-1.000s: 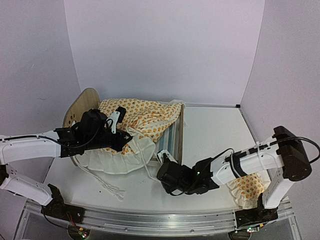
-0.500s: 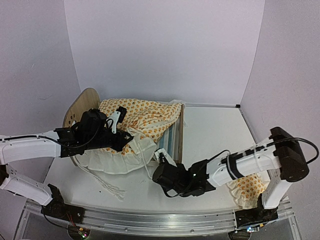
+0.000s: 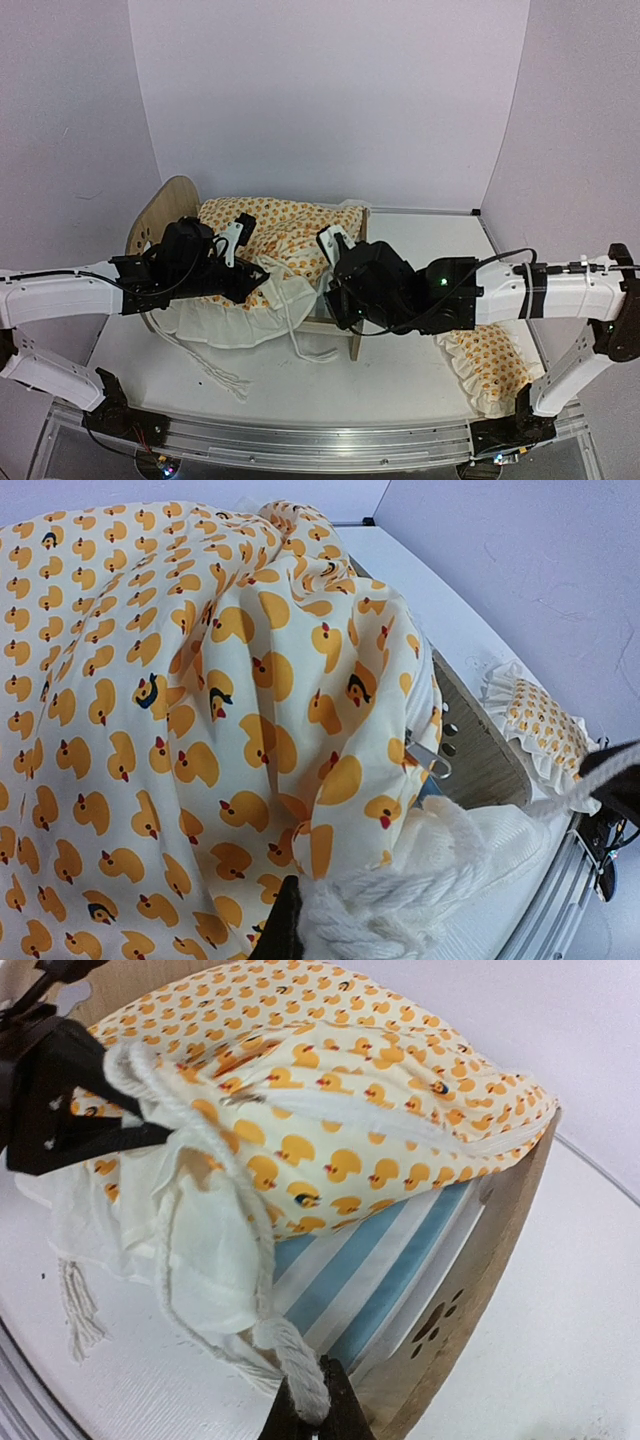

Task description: Set up the pet bed

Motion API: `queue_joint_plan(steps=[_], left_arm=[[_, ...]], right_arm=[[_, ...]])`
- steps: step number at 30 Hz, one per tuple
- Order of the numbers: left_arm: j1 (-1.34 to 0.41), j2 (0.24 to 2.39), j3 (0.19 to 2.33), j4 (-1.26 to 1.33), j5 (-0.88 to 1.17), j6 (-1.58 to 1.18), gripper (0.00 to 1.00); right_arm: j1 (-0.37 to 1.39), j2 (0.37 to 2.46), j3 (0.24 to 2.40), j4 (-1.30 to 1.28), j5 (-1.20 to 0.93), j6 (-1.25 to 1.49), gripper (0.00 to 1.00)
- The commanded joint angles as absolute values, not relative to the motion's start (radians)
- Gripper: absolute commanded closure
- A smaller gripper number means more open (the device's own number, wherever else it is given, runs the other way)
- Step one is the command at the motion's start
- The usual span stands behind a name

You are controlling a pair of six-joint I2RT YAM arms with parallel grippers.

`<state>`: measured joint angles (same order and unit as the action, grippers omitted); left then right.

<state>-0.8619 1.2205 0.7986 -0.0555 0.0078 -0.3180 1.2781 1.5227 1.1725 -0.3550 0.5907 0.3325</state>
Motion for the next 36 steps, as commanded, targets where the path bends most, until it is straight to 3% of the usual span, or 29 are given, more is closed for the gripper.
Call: queue_joint_plan(steps=[1,12,21,26,31,34,36], left_arm=[[-0.854,1.231,0.84,-0.005,0.039,-0.317,1.0],[-0.854,1.225,0.824,0.033,0.043,-0.336,1.0],[-0.854,1.229,0.831,0.035,0.054,-0.334,1.0],[-0.854,1.233,0.83,0.04,0.056,-0.339,1.0],[-0.854,1.23,0.831,0.041,0.062,-0.345,1.0],[-0.855,1.233,0.835,0.041,0.073,-0.345,1.0],[-0.854,1.237,0.838,0.041,0.083,-0.345,1.0]], right_arm=[[1.235,1.592,1.277,-0.353,0.662,0.198,1.0],[1.196,1.613,1.28,-0.391,0.744,0.073,1.0],[1.169,1.651,1.252,-0.396,0.706,0.023,1.0],[1.168,1.66,1.238,-0.372,0.565,0.035,1.0],[1.168,1.711,1.231,-0.369,0.601,0.087,1.0],[1.167,1.691,1.232,-0.395,0.594,0.134,0.9],[1.167,1.666,1.238,-0.444,0.595,0.168,0.75]])
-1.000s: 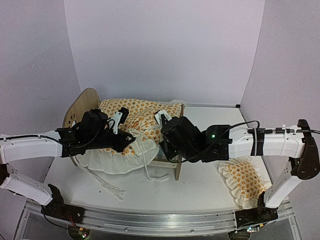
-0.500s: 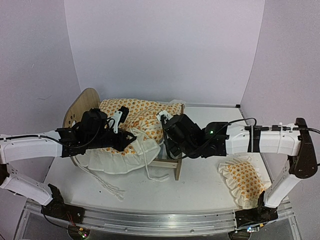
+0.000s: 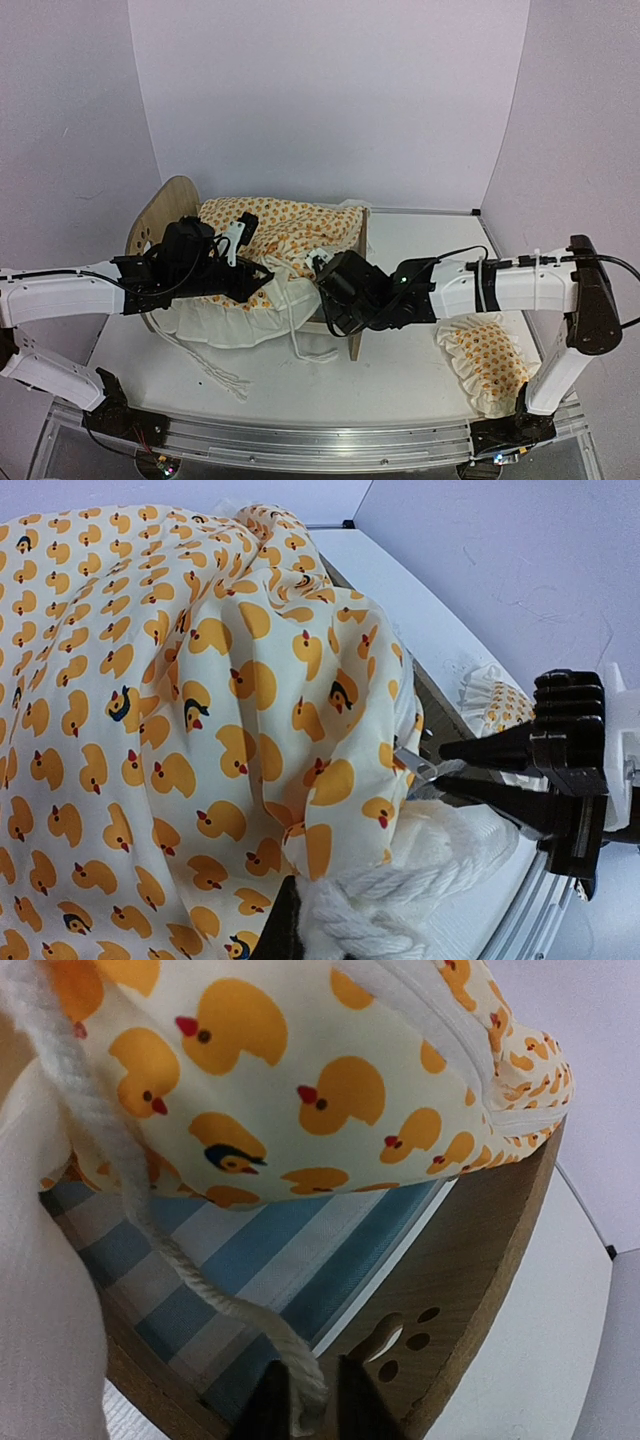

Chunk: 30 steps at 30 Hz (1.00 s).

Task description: Set up the pet bed

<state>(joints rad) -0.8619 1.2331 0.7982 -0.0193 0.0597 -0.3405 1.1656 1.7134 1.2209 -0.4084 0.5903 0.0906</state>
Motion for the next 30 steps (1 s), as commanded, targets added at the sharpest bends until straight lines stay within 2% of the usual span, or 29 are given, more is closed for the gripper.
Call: queue_joint_plan(steps=[1,6,10,12,16,23,25,26,29,30], left_arm=[[-0.854,1.24,0.841,0.041,0.089,-0.344,1.0],[-0.855,1.25,0.861,0.041,0.152,-0.352,1.0],[-0.856,1.241,0.871,0.041,0.157,-0.36,1.0],[-0.856,1.253,0.877,0.041,0.16,-0.361,1.0],[-0.856,1.287,0.883,0.041,0.154,-0.373,1.0],[-0.856,1.29,0.877,0.038,0.134,-0.408,1.0],[-0.856,1.294,0.885,0.023,0.126,-0.417,1.0],[-0.856,1.295,0.888,0.017,0.121,-0.424,1.0],[-0.857,1.3,0.897,-0.016,0.098,-0.446,1.0],[-0.856,1.302,0.904,-0.039,0.089,-0.45,0.98]], right_arm=[[1.167,1.653,1.244,-0.474,0.6,0.186,0.67],[1.167,1.579,1.264,-0.581,0.457,0.262,0.44],[1.141,1.504,1.215,-0.604,0.334,0.371,0.29],[1.099,1.501,1.206,-0.604,0.31,0.474,0.27],[1.084,1.589,1.259,-0.612,0.348,0.641,0.28],[1.076,1.68,1.3,-0.644,0.485,0.852,0.35],[1.074,1.692,1.301,-0.644,0.528,0.923,0.41],[1.073,1.708,1.311,-0.652,0.534,0.95,0.46],[1.072,1.766,1.378,-0.694,0.485,1.004,0.78],[1.072,1.786,1.402,-0.706,0.464,1.015,0.84]])
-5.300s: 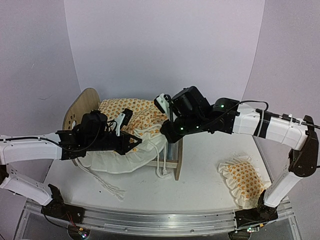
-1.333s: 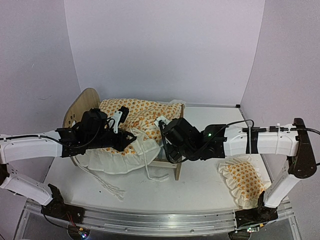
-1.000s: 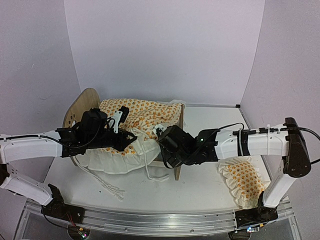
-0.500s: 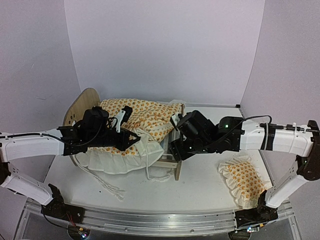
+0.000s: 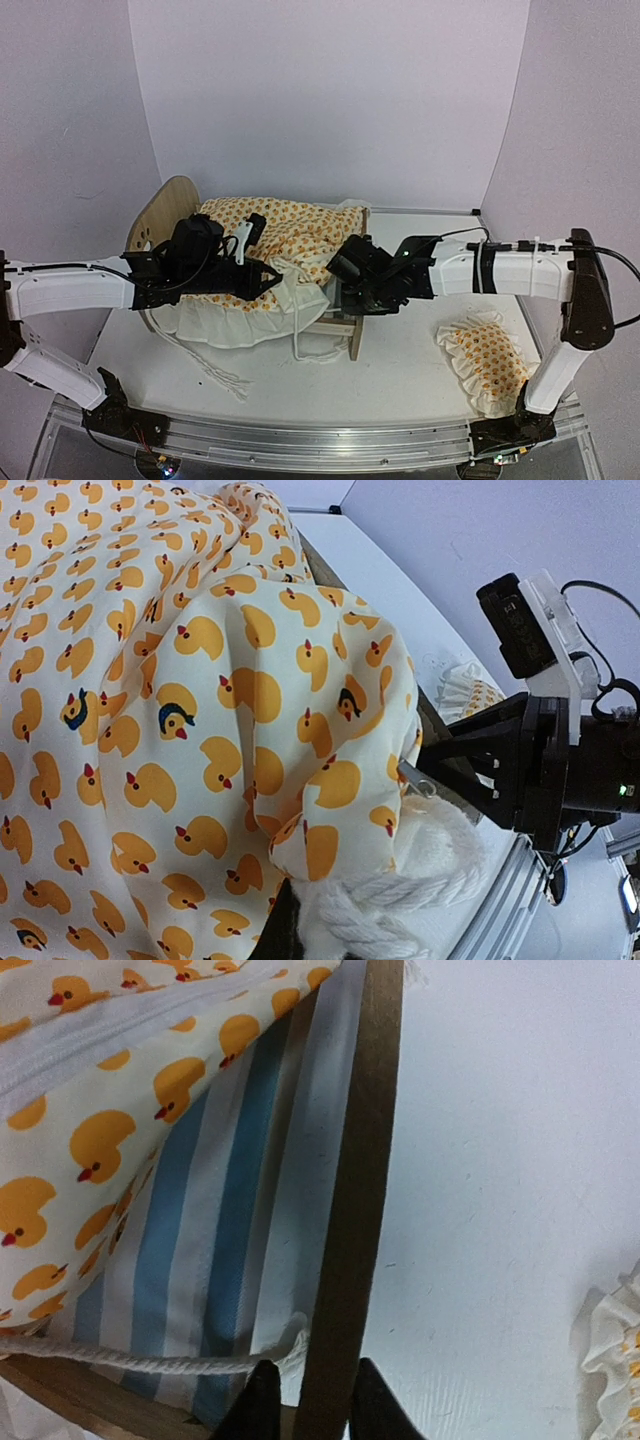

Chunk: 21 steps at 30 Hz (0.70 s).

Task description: Set up the pet bed

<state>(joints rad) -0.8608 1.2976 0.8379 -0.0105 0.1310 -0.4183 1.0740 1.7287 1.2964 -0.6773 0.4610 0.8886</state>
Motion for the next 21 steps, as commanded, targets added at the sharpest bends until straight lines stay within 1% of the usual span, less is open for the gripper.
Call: queue_joint_plan(steps=[1,2,5,9,13,15,18,21], left_arm=[[-0.858,1.305,0.919,-0.061,0.073,-0.456,0.94],[-0.857,1.305,0.93,-0.084,0.061,-0.461,0.9],[-0.857,1.282,0.945,-0.13,0.029,-0.47,0.72],[-0.859,1.207,0.946,-0.17,0.029,-0.484,0.42],[-0.89,1.105,0.915,-0.173,0.07,-0.504,0.28],[-0.925,1.047,0.891,-0.17,0.074,-0.522,0.26],[-1.019,0.983,0.839,-0.116,0.062,-0.533,0.06],[-1.128,0.935,0.732,0.054,0.062,-0.534,0.03]], right_arm=[[1.072,1.803,1.427,-0.723,0.445,1.029,0.88],[1.073,1.82,1.456,-0.747,0.434,1.04,0.92],[1.081,1.859,1.533,-0.845,0.459,1.116,1.0],[1.081,1.894,1.648,-0.918,0.437,1.167,1.0],[1.081,1.894,1.736,-0.964,0.444,1.228,1.0],[1.081,1.876,1.75,-0.967,0.476,1.234,1.0],[1.081,1.846,1.754,-0.938,0.49,1.215,1.0],[1.081,1.837,1.776,-0.935,0.513,1.199,1.0]])
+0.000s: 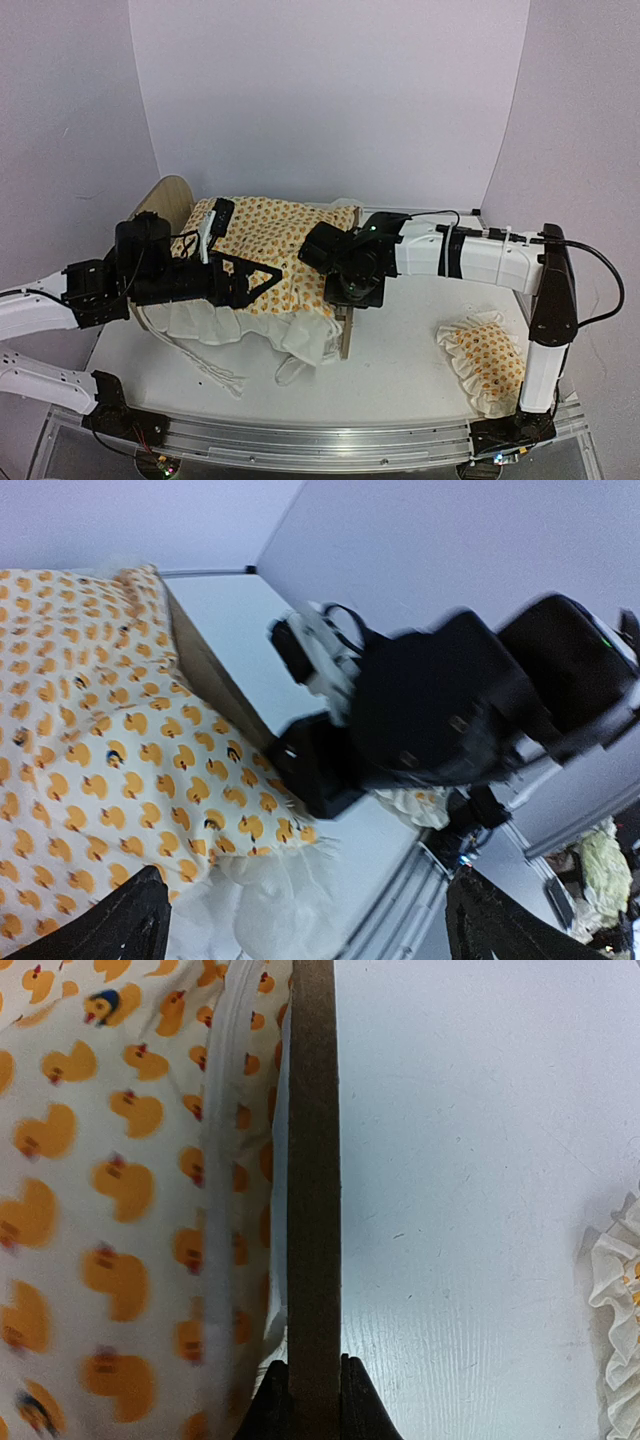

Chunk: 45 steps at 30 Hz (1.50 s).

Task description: Set up the pet bed

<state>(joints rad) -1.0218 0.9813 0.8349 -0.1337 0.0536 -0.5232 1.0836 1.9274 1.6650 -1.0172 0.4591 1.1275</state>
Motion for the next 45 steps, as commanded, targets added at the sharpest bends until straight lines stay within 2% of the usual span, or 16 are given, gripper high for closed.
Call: queue_joint_plan(steps=[1,4,6,9,15,17,22,28,35,38,45], left_arm=[[-1.169,0.937,0.701,0.109,0.051,-0.527,0.04],[-1.32,1.007,0.67,0.184,-0.116,-0.469,0.11],[-1.396,1.077,0.664,0.234,-0.193,-0.452,0.2],[-1.412,1.169,0.628,0.371,-0.174,-0.456,0.28],[-1.427,1.363,0.554,0.623,-0.235,-0.452,0.65],[-1.43,1.408,0.499,0.733,-0.287,-0.446,0.73],[-1.436,1.494,0.448,0.84,-0.362,-0.394,0.83],[-1.45,1.595,0.384,1.025,-0.486,-0.312,0.84],[-1.448,1.821,0.467,1.211,-0.647,-0.193,0.93],[-1.449,1.922,0.507,1.33,-0.718,-0.117,0.93],[-1.404,2.105,0.592,1.484,-0.724,-0.067,0.89]], right_arm=[[1.081,1.836,1.784,-0.938,0.521,1.195,1.0],[1.081,1.815,1.787,-0.934,0.535,1.187,1.0],[1.081,1.802,1.802,-0.928,0.542,1.178,1.0],[1.081,1.783,1.805,-0.906,0.551,1.167,1.0],[1.081,1.773,1.819,-0.877,0.522,1.175,1.0],[1.081,1.777,1.847,-0.87,0.515,1.166,1.0],[1.081,1.768,1.889,-0.868,0.527,1.16,1.0],[1.081,1.77,1.93,-0.863,0.527,1.143,1.0],[1.081,1.76,1.946,-0.851,0.523,1.147,1.0],[1.081,1.769,1.971,-0.85,0.516,1.142,1.0],[1.081,1.769,1.993,-0.845,0.498,1.144,1.0]])
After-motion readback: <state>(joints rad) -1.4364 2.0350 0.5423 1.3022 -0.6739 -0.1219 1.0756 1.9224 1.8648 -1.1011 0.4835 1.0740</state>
